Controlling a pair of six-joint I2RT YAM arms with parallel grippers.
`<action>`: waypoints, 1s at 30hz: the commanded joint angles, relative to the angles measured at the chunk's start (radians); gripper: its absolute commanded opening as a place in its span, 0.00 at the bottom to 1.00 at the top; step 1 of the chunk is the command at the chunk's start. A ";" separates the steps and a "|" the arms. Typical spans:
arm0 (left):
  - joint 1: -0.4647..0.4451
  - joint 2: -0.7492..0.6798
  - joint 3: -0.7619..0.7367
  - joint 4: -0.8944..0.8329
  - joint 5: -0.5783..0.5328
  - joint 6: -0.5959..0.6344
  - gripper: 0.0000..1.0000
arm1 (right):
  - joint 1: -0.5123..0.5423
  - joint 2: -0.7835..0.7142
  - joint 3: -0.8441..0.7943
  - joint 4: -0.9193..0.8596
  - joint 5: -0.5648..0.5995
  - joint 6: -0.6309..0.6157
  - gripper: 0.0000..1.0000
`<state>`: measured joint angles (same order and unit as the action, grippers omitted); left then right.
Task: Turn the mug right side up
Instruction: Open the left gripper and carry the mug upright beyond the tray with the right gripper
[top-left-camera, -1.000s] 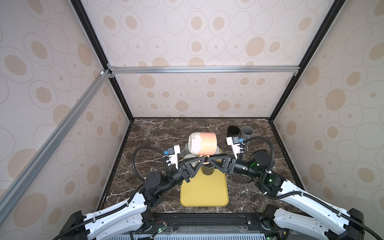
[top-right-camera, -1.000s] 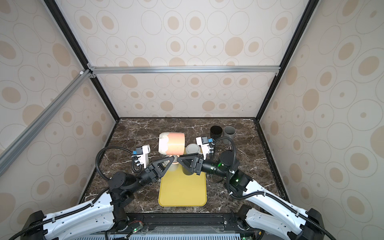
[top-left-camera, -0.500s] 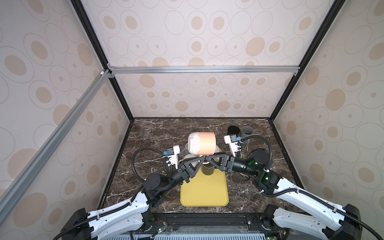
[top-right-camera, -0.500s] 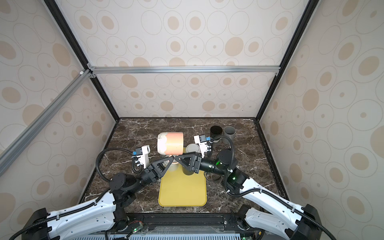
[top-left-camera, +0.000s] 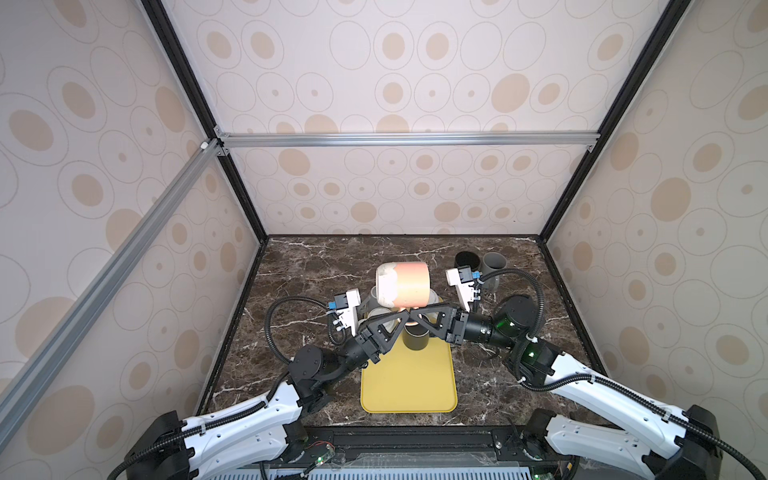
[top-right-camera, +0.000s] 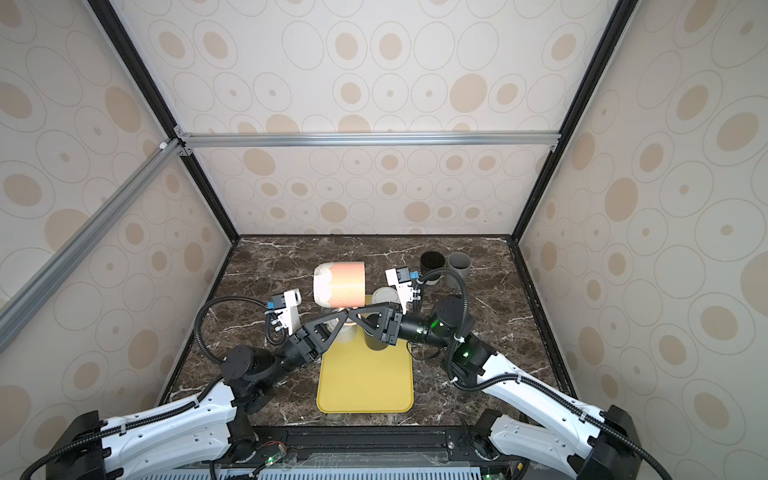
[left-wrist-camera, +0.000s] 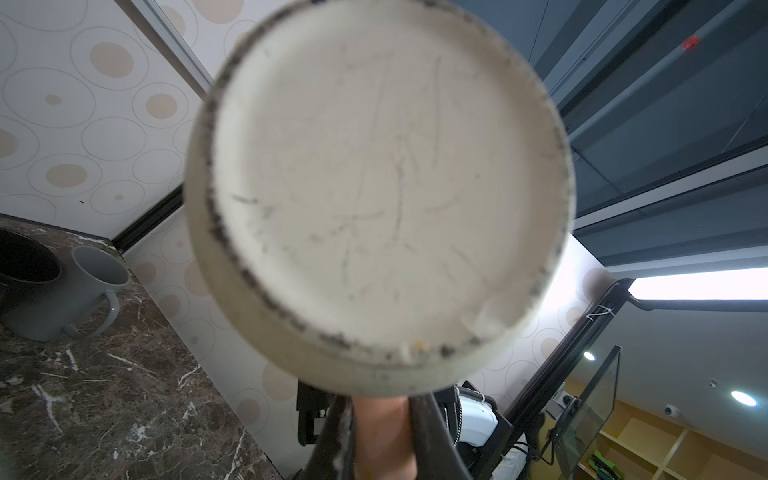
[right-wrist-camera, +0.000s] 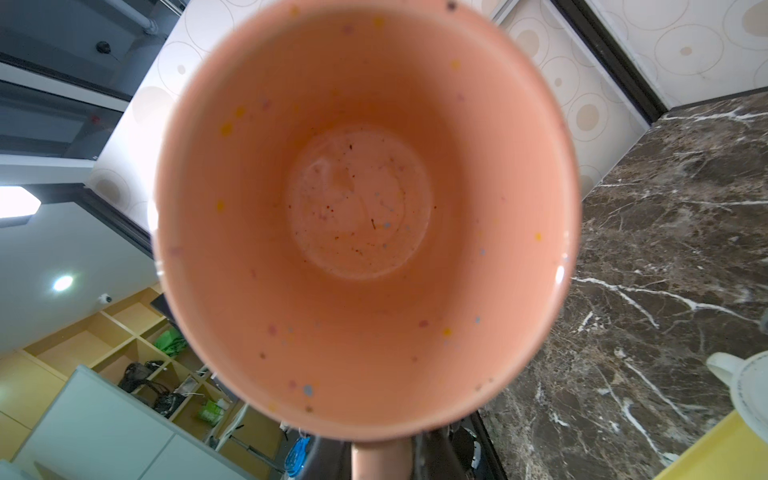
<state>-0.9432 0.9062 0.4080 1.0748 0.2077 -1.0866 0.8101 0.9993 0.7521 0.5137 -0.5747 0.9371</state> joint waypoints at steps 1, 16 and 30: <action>0.006 0.006 0.028 0.135 0.038 0.030 0.00 | -0.002 0.013 0.040 0.028 -0.014 0.038 0.01; 0.170 -0.266 0.241 -0.747 -0.152 0.260 1.00 | -0.006 -0.025 0.180 -0.335 0.187 -0.138 0.00; 0.177 -0.244 0.418 -1.212 -0.525 0.537 1.00 | -0.020 0.344 0.868 -1.184 0.831 -0.529 0.00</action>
<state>-0.7738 0.6464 0.8444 -0.1162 -0.2649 -0.6350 0.8001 1.2770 1.5021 -0.5625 0.0486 0.5354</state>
